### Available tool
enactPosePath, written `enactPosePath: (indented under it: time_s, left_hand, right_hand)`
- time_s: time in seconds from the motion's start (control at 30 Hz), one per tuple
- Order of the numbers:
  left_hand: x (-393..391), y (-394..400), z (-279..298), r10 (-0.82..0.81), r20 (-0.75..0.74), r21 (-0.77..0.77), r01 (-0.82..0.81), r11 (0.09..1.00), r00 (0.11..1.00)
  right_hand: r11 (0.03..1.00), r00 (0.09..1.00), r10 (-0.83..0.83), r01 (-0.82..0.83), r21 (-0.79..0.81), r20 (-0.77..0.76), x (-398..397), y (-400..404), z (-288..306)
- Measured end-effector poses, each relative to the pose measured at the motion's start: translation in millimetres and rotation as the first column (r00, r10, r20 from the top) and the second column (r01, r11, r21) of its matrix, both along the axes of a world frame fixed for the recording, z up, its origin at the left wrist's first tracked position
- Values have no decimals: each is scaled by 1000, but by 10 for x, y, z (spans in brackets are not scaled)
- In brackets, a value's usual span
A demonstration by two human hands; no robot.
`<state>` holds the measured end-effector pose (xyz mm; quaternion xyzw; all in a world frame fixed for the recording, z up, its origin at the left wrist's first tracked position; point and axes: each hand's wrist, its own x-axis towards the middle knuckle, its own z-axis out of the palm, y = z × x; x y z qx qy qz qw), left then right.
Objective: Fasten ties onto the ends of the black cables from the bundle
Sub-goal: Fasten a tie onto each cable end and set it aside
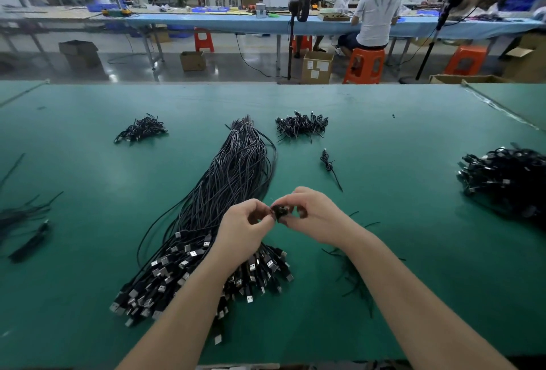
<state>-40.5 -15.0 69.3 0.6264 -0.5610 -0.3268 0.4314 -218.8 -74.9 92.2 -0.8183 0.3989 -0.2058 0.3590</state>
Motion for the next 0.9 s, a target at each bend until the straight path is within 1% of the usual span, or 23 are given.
enactPosePath:
  time_s: [0.03, 0.13, 0.2, 0.27, 0.33, 0.4, 0.5, 0.53, 0.57, 0.6, 0.67, 0.73, 0.8, 0.83, 0.9]
  left_hand:
    - [17, -8, 9, -23, 28, 27, 22, 999, 999]
    - [33, -27, 17, -26, 26, 60, 24, 998, 999]
    - [21, -26, 15, 13, -72, 92, -6, 996, 997]
    - [15, -23, 17, 65, -258, 169, -21, 985, 964]
    - [11, -20, 17, 102, -468, 244, 17, 970, 878]
    - [-9, -34, 12, 140, -619, 291, 60, 955, 773]
    - [-56, -73, 20, 216, -746, 365, 114, 924, 630]
    - [-58, -82, 23, 231, -770, 376, 130, 918, 595]
    - [-54, -86, 29, 230, -780, 374, 138, 917, 582]
    - [-41, -82, 33, 213, -774, 359, 136, 923, 596]
    - [-12, -57, 40, 142, -719, 291, 110, 950, 680]
    - [0, -12, 57, 88, -631, 214, 63, 975, 771]
    - [-20, 10, 76, 70, -545, 123, -3, 992, 836]
    - [-39, 19, 88, 67, -483, 61, -43, 997, 873]
    - [-78, 38, 102, 79, -267, -112, -113, 987, 960]
  right_hand:
    - [998, 1000, 27, -28, -56, -17, -8, 7, -10]
    - [992, 998, 66, -64, -106, 17, 3, 42, -30]
    - [988, 998, 37, -30, -149, 47, 26, 61, -40]
    - [990, 997, 10, 1, -142, 75, 39, 70, -27]
    - [987, 998, 7, 4, -161, 63, 54, 64, -15]
    - [981, 999, 7, 3, -196, 51, 65, 64, -8]
    - [955, 997, 10, 11, -296, 70, 70, 66, -18]
    - [947, 998, 6, 15, -322, 64, 72, 66, -23]
    - [945, 999, -5, 22, -325, 51, 71, 57, -25]
    - [952, 999, -20, 30, -305, 35, 64, 44, -24]
    - [982, 999, -45, 48, -184, 17, 49, 18, -7]
    - [997, 995, -74, 75, 1, 63, 53, -2, 25]
    - [990, 988, -108, 96, 108, 111, 70, 7, 59]
    - [984, 985, -115, 95, 152, 128, 87, 16, 83]
    - [947, 973, -127, 62, 314, 191, 106, 28, 126]
